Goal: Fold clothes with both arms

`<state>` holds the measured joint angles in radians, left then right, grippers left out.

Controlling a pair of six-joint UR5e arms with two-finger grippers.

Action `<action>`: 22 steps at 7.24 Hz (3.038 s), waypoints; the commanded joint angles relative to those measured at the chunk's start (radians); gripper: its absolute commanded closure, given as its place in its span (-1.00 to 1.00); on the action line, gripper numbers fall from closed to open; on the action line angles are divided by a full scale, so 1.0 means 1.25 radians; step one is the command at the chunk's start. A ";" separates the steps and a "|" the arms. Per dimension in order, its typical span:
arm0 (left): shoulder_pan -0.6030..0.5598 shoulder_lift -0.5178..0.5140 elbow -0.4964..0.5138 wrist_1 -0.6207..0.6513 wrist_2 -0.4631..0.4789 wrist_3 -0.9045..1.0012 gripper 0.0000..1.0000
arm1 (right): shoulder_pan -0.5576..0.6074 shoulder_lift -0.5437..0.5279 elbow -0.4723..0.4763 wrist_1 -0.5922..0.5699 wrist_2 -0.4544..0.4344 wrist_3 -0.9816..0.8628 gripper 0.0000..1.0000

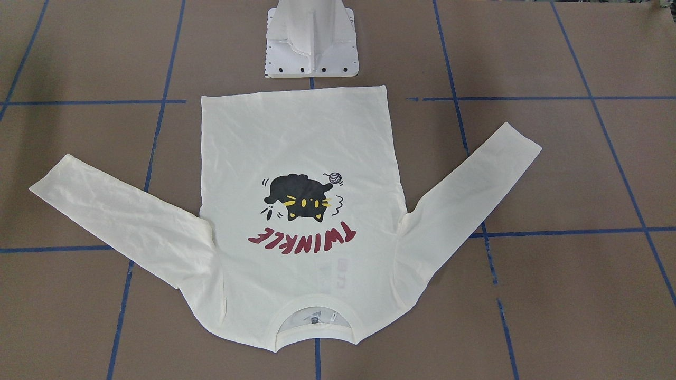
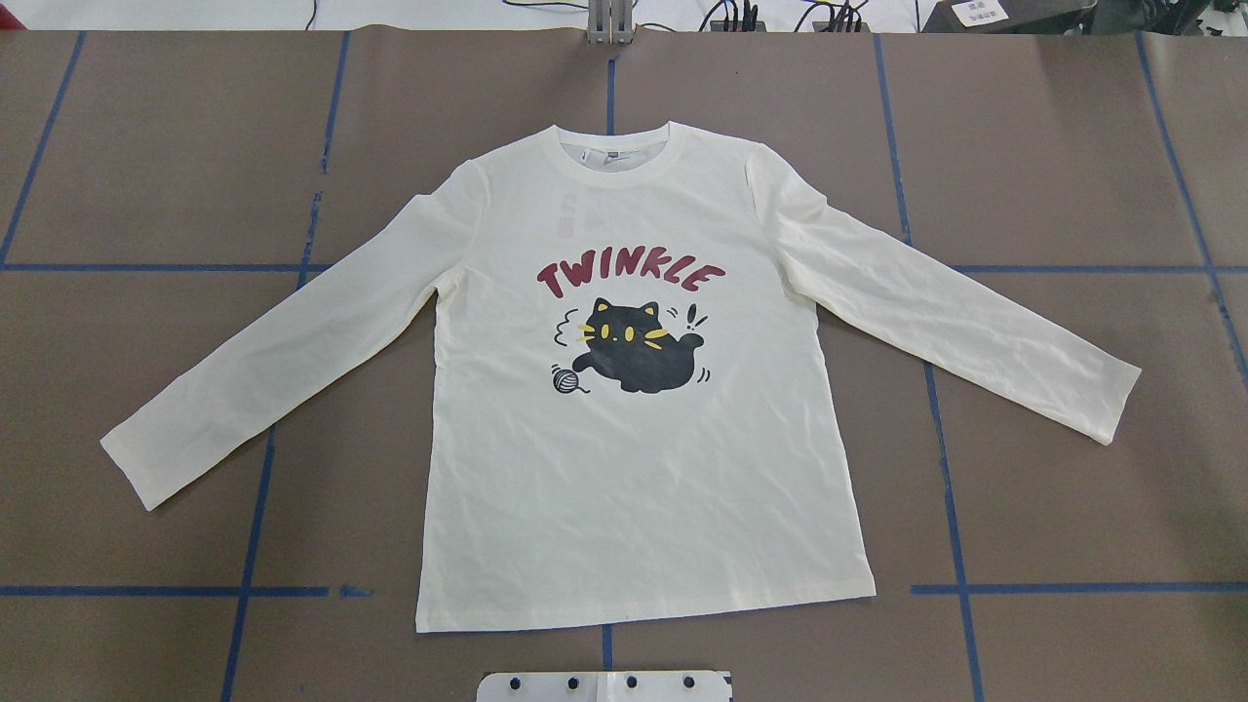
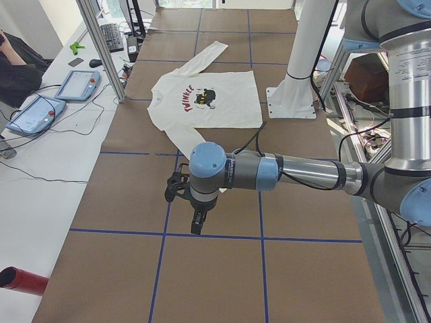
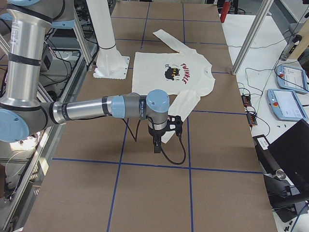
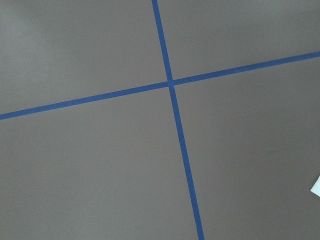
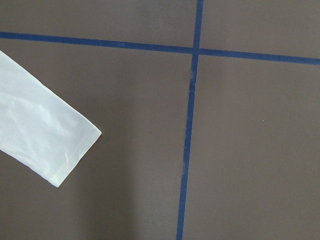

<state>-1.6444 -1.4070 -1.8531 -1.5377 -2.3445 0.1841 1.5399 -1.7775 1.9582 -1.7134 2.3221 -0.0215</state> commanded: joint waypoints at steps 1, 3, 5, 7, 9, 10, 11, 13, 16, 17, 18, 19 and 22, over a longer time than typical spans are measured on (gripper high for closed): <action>0.000 0.001 -0.005 -0.008 0.000 0.002 -1.00 | 0.000 0.000 0.001 0.000 0.001 0.001 -1.00; 0.000 0.003 -0.018 -0.013 -0.003 -0.002 -1.00 | -0.002 0.001 0.004 0.000 0.001 0.000 -1.00; 0.002 0.002 -0.028 -0.036 -0.004 -0.004 -1.00 | -0.006 0.012 0.003 0.044 0.005 0.010 -1.00; 0.002 -0.013 -0.027 -0.159 -0.099 -0.006 -1.00 | -0.012 0.049 -0.032 0.303 0.003 0.013 -1.00; 0.002 -0.057 0.028 -0.369 -0.098 -0.007 -1.00 | -0.011 0.052 -0.080 0.359 0.009 0.021 -1.00; 0.002 -0.057 0.050 -0.413 -0.104 -0.006 -1.00 | -0.011 0.052 -0.084 0.358 0.033 0.022 -1.00; 0.002 -0.056 0.052 -0.424 -0.104 -0.006 -1.00 | -0.011 0.054 -0.079 0.373 0.047 0.023 -1.00; 0.002 -0.056 0.049 -0.425 -0.105 -0.006 -1.00 | -0.069 0.048 -0.083 0.418 0.057 0.205 -1.00; 0.002 -0.056 0.047 -0.430 -0.105 -0.006 -1.00 | -0.273 0.006 -0.168 0.772 -0.119 0.575 -0.63; 0.002 -0.056 0.048 -0.430 -0.105 -0.006 -1.00 | -0.320 0.016 -0.254 0.881 -0.159 0.627 -0.40; 0.002 -0.056 0.044 -0.430 -0.106 -0.006 -1.00 | -0.361 0.021 -0.307 0.937 -0.203 0.633 -0.25; 0.001 -0.054 0.044 -0.430 -0.106 -0.006 -1.00 | -0.384 0.021 -0.322 0.946 -0.211 0.633 -0.20; 0.001 -0.054 0.047 -0.430 -0.106 -0.004 -1.00 | -0.439 0.019 -0.338 0.946 -0.227 0.636 -0.10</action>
<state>-1.6418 -1.4743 -1.7961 -2.0755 -2.4770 0.1781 1.0175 -1.7532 1.5478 -0.5330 2.0490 0.7721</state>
